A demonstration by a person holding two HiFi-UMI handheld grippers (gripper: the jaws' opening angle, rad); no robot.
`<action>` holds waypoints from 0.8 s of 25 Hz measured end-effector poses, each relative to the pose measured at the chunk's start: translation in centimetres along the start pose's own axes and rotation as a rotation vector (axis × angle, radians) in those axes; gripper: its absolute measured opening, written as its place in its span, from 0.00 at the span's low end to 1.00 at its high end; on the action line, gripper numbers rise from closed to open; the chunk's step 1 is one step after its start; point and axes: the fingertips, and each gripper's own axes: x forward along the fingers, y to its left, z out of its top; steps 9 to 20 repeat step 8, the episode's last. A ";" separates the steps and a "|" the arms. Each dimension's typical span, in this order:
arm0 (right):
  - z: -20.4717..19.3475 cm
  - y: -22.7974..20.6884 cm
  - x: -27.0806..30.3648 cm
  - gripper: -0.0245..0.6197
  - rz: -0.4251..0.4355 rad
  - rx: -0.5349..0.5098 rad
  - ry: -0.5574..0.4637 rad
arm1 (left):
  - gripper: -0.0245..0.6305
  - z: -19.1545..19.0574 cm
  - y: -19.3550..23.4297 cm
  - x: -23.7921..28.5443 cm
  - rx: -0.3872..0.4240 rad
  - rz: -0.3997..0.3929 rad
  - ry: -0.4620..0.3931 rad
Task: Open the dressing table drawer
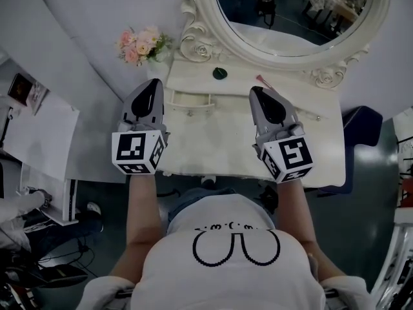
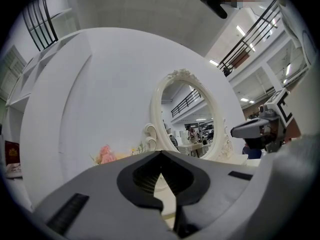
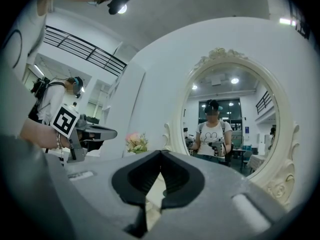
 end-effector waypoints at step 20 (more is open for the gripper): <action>-0.2 0.1 0.4 0.03 0.000 0.017 0.009 | 0.04 0.2 0.1 0.4 -0.003 -0.009 0.002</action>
